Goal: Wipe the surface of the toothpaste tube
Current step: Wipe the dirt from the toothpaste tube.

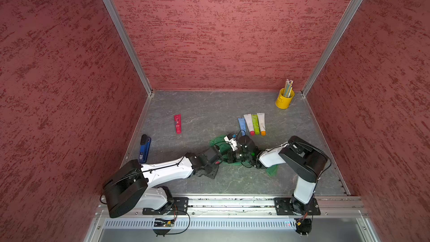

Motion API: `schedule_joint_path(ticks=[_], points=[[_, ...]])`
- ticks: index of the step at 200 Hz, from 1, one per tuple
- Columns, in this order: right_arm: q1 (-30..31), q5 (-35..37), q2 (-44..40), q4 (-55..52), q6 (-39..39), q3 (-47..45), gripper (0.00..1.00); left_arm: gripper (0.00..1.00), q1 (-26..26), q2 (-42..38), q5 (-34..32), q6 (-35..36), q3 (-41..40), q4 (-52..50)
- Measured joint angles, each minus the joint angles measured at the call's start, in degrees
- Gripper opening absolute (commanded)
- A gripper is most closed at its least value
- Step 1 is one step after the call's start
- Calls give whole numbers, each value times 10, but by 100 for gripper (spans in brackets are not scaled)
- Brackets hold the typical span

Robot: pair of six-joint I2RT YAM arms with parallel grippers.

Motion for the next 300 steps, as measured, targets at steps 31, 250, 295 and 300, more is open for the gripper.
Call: schedule_joint_path(ticks=[31,250,295,300], points=[[6,-15,0,17,12,-14,0,2,-1,0,1,0,0,0],[-142,63,-31,-135,-60,61,0,2,-7,-8,-4,3,-3,23],[-135,64,-32,-134,-62,76,0,2,-8,-8,-2,4,-3,23],[-131,63,-29,-134,-63,76,0,2,-8,-8,-2,4,-3,23]])
